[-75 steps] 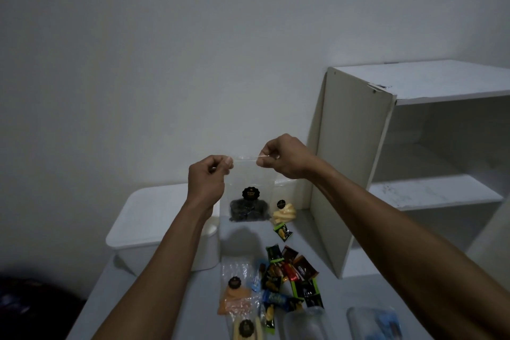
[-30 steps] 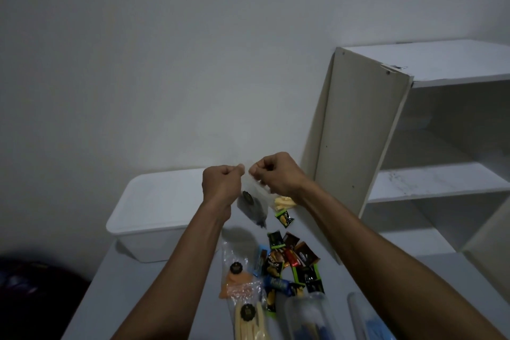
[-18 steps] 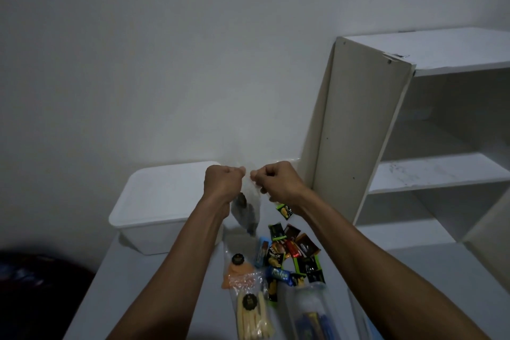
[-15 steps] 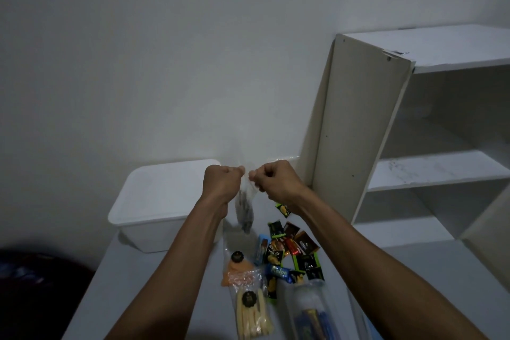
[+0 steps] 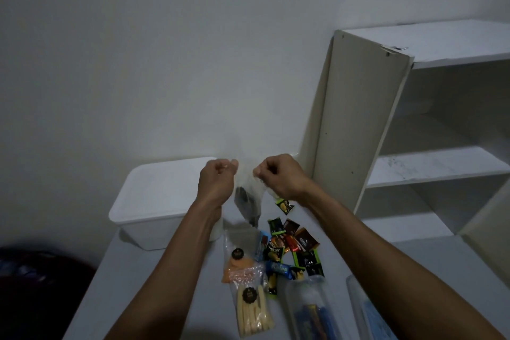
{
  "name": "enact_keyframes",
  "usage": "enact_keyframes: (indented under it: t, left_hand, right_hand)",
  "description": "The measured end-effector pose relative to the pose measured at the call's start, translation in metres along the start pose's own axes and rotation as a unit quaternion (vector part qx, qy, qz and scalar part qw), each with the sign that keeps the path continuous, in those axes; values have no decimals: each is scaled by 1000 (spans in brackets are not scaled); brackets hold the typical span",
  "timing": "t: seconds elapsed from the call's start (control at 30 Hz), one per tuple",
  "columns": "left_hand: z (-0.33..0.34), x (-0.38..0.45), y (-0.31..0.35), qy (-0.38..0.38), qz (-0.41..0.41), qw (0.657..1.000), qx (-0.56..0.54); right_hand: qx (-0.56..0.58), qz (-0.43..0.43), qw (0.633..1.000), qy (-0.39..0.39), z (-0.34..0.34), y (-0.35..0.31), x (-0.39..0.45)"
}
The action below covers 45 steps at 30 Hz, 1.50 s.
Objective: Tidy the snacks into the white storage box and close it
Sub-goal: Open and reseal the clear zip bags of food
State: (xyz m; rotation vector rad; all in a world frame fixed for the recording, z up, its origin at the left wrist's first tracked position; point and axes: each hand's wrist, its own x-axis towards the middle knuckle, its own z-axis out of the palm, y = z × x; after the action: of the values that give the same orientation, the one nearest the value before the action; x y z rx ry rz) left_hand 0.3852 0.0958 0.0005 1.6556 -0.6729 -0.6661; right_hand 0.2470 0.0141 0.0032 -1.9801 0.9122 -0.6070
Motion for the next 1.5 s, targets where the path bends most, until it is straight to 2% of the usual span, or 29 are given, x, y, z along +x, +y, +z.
enact_keyframes:
  t: [0.13, 0.37, 0.5, 0.63, 0.83, 1.27, 1.5]
  left_hand:
    - [-12, 6, -2, -70, 54, 996, 18]
    - [-13, 12, 2, -83, 56, 994, -44]
    - [-10, 13, 0, -54, 65, 994, -67]
    - [-6, 15, -9, -16, 23, 992, -124]
    - [8, 30, -32, 0, -25, 992, -127]
    - [64, 125, -84, 85, -89, 991, -51]
    - [98, 185, -125, 158, -124, 980, 13]
  right_hand:
    - [-62, -44, 995, -58, -31, -14, 6]
    - [-100, -59, 986, -122, -60, -26, 11]
    - [-35, -45, 996, -64, -62, -20, 6]
    - [59, -5, 998, -4, -46, 15, -2]
    - [122, 25, 987, 102, -13, 57, 4]
    - [134, 98, 977, 132, 14, 138, 112]
    - [90, 139, 977, 133, 47, 196, 177]
